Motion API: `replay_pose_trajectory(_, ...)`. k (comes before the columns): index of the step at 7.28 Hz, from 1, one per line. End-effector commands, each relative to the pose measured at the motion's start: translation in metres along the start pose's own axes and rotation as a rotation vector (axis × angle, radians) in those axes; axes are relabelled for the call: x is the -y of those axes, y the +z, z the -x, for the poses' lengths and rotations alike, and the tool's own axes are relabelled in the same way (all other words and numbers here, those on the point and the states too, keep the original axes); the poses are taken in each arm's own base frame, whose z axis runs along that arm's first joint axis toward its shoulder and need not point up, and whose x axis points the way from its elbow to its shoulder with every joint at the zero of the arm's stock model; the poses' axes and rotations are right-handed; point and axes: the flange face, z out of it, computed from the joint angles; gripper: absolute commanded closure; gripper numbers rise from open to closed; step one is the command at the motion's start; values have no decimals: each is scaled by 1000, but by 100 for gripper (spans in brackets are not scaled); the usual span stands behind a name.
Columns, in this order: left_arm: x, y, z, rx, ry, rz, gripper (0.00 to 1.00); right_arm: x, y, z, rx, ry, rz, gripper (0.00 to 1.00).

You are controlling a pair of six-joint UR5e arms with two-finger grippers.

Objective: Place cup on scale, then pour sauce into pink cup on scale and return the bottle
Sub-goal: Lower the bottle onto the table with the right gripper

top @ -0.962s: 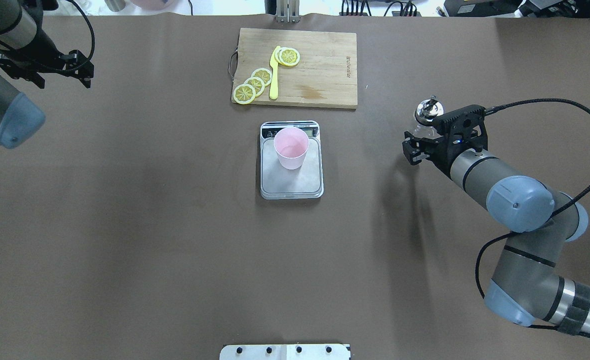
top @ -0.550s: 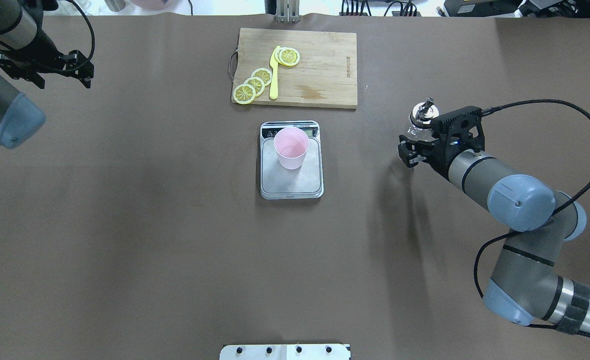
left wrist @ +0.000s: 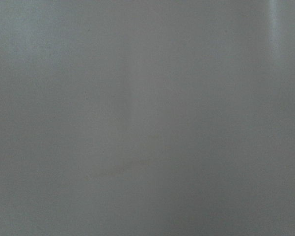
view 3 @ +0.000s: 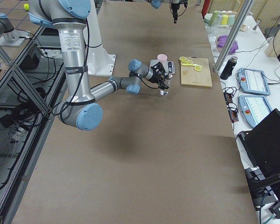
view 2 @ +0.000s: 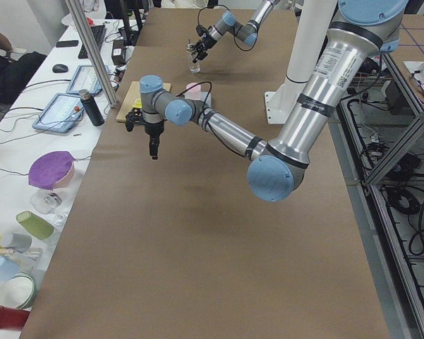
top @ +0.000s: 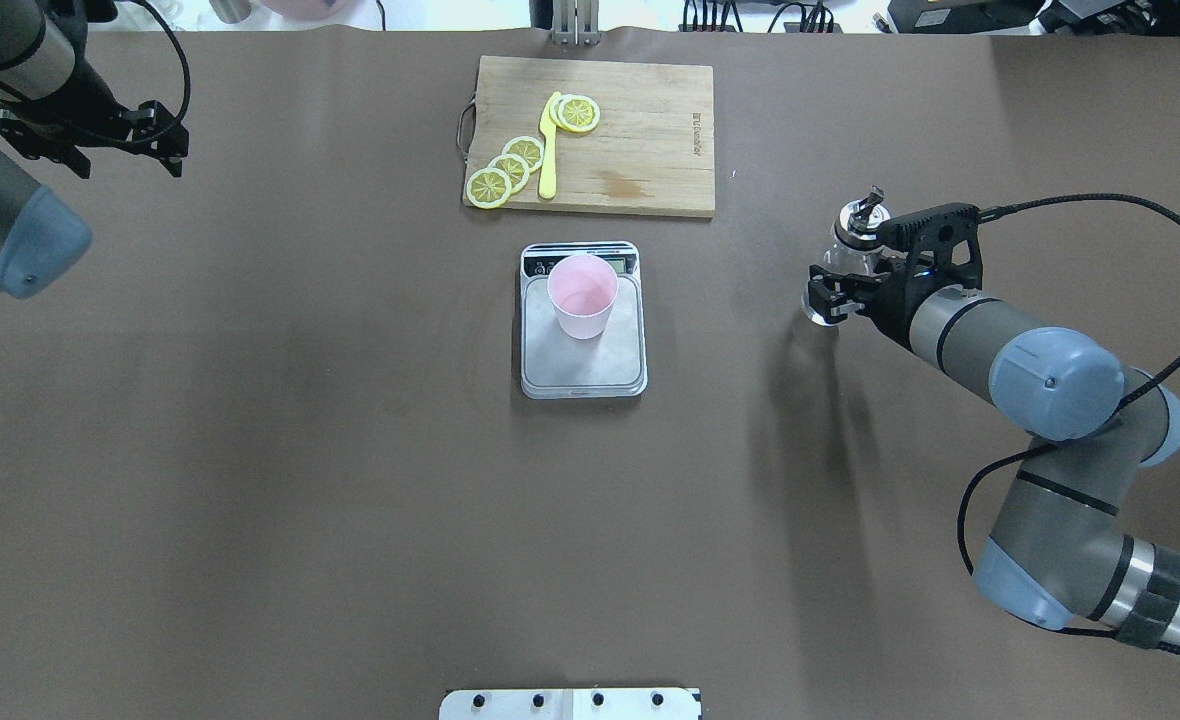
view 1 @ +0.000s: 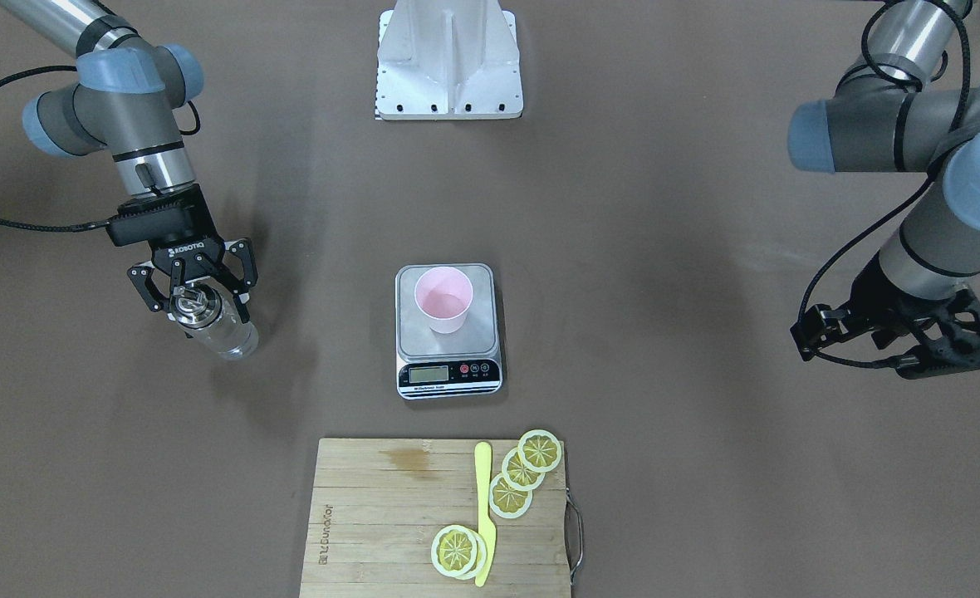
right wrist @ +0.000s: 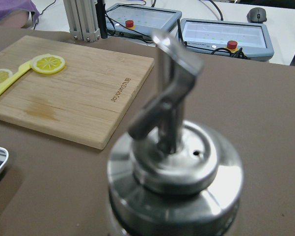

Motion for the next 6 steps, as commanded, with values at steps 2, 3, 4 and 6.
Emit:
replay_pose_trajectory(2, 0, 2, 1, 2, -1, 3, 2, -4, 8, -5, -11, 0, 15, 100)
replay_pose_trajectory(3, 1, 2, 1, 3, 0, 4, 2, -5, 10, -5, -13, -2, 17, 100)
replay_pose_trajectory(4, 1, 2, 1, 3, 0, 4, 2, -7, 11, -6, -15, -7, 21, 100)
replay_pose_trajectory(6, 1, 2, 1, 3, 0, 4, 2, -8, 14, -6, -19, -8, 24, 100)
